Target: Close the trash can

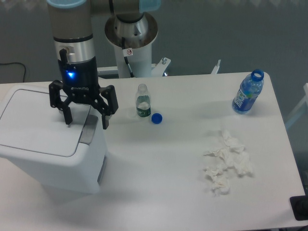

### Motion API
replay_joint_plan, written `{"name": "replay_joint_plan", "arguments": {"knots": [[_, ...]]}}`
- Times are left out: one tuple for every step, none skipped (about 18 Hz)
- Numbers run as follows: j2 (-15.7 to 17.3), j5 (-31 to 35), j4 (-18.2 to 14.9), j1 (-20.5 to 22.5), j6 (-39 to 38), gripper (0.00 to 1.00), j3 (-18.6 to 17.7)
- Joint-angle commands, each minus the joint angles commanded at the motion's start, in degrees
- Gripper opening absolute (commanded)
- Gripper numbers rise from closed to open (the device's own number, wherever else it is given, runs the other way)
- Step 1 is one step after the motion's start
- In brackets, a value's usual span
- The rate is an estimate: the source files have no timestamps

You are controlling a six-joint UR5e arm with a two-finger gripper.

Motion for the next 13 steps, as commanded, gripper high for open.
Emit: {"name": "replay_joint_plan", "arguments": {"knots": [[0.0, 0.0, 0.0, 0.0, 0.0, 1.0, 0.0], [-0.1, 0.0, 0.0, 0.0, 0.0, 1.0, 0.0], [-0.1, 0.0, 0.0, 0.0, 0.1, 1.0, 0.0], [-0.1, 0.1, 0.0, -0.1, 0.1, 1.0, 0.0], [-0.5, 0.1, 0.0, 0.0, 0.1, 1.0, 0.0], [-0.7, 0.1, 0.0, -0.1, 0.1, 1.0, 0.1], [-0.9, 0.1, 0.1, -0.1, 0.1, 1.0, 0.1], [-0.9, 0.1, 0.1, -0.1, 0.1, 1.0, 0.1], [-0.8, 0.1, 0.1, 0.0, 0.1, 1.0, 0.2], [-0.7, 0.0, 0.1, 0.0, 0.1, 1.0, 0.4], [-0.8, 0.0, 0.1, 0.0, 0.1, 1.0, 1.0], [-0.8, -0.1, 0.0, 0.1, 0.1, 1.0, 1.4], [-0.7, -0.5, 0.0, 0.3, -0.1, 1.0, 1.7]]}}
